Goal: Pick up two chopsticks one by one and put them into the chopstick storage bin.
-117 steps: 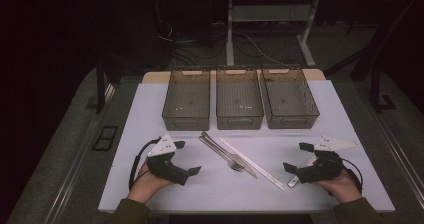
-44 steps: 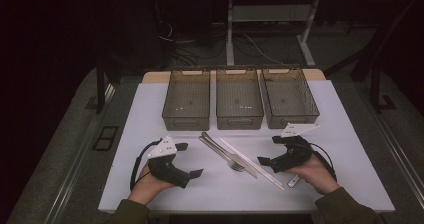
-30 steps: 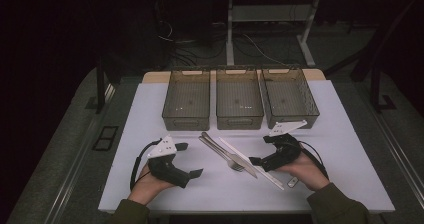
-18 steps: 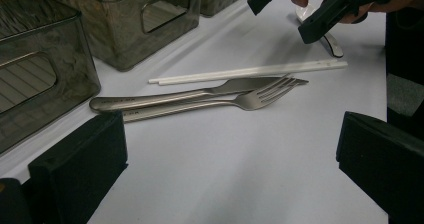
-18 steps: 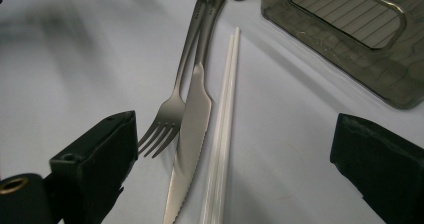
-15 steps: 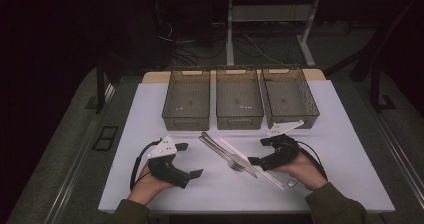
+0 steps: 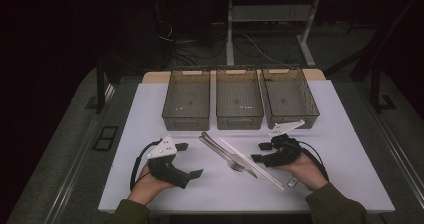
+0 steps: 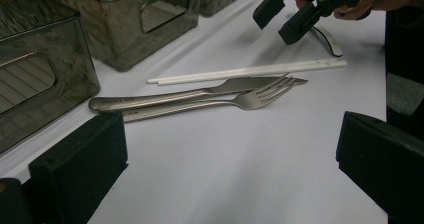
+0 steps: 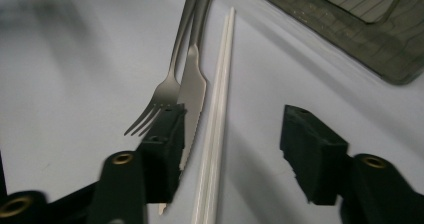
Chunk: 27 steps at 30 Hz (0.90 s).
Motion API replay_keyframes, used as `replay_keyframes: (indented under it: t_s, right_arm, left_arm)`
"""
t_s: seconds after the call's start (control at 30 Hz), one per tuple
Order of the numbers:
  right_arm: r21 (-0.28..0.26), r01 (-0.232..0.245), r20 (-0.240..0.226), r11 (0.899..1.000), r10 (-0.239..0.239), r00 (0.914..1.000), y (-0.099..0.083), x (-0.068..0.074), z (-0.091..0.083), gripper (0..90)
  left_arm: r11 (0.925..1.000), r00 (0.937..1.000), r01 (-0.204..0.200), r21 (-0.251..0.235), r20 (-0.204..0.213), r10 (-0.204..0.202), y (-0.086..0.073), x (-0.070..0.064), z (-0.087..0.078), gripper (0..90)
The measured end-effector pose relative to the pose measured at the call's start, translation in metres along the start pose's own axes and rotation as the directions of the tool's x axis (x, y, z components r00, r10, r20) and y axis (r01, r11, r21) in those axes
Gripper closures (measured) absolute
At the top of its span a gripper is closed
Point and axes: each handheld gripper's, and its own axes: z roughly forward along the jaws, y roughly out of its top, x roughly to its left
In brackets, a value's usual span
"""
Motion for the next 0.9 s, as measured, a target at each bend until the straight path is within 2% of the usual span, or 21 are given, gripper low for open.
replay_keyframes:
  t_s: [0.1, 0.4, 0.9]
  right_arm:
    - [0.037, -0.004, 0.001, 0.999, 0.004, 1.0, -0.002, -0.001, 0.001, 58.3]
    - [0.092, 0.021, -0.01, 0.996, -0.021, 0.9997, -0.003, 0.001, 0.005, 73.9]
    - [0.159, 0.045, -0.026, 0.986, -0.041, 0.9988, -0.007, 0.004, 0.012, 80.1]
  left_arm:
    - [1.0, 1.0, 0.0, 0.0, 0.001, 0.0, 0.0, 0.0, 0.0, 0.0]
    - [1.0, 1.0, -0.003, 0.005, 0.003, 0.003, 0.0, 0.0, 0.0, 0.0]
    - [1.0, 1.0, 0.0, 0.005, 0.007, -0.001, -0.001, 0.0, 0.001, 0.0]
